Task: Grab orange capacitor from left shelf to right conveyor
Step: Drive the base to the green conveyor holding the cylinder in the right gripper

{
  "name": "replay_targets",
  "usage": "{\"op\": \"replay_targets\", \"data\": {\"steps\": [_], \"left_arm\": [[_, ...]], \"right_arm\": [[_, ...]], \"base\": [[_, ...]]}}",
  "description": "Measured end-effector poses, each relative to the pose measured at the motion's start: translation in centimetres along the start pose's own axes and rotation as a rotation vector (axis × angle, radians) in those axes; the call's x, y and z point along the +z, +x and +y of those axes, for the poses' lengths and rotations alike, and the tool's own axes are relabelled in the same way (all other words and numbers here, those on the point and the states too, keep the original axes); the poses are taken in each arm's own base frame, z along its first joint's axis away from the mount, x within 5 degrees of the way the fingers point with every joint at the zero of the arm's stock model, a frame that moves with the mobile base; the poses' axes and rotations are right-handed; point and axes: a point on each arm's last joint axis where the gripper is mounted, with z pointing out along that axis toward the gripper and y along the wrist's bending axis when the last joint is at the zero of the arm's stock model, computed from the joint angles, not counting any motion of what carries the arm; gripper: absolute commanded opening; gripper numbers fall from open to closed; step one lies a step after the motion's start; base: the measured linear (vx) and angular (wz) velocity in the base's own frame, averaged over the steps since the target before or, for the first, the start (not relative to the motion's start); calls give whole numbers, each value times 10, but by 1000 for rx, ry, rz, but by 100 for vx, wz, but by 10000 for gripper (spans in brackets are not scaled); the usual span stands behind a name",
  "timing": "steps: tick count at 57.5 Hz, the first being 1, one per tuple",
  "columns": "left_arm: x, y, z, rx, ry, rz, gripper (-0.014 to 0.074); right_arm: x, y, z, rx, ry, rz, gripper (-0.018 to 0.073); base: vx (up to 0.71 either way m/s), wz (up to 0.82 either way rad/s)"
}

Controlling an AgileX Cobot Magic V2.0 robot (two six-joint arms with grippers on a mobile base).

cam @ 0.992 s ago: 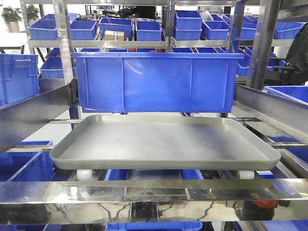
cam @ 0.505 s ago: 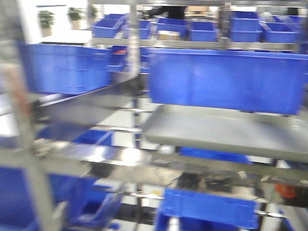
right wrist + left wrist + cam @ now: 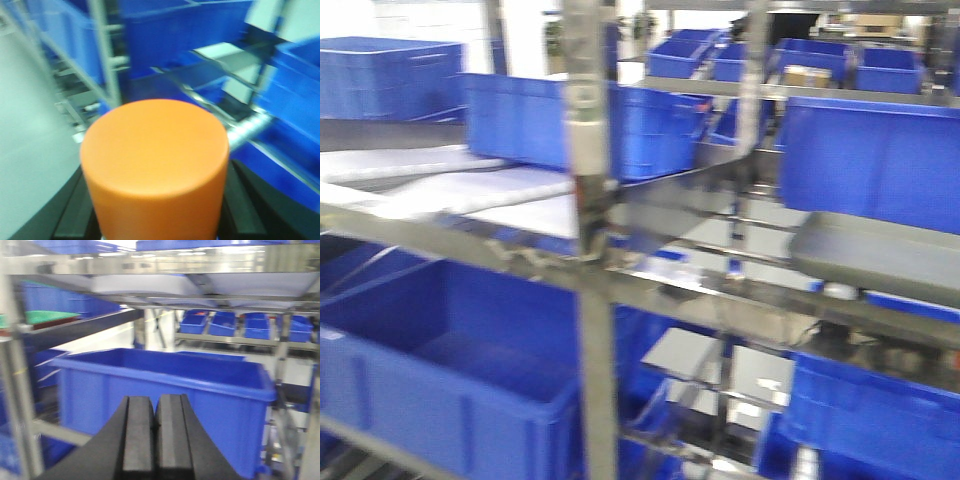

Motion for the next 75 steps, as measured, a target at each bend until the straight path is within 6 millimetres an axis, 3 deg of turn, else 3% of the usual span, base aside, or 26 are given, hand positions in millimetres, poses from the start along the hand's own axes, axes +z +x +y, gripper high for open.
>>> {"op": "replay_targets", "data": {"steps": [75], "left_arm": [[0, 0, 0, 0, 0, 0, -6]], "right_arm": [[0, 0, 0, 0, 0, 0, 270]], "base": [[-8, 57]]}}
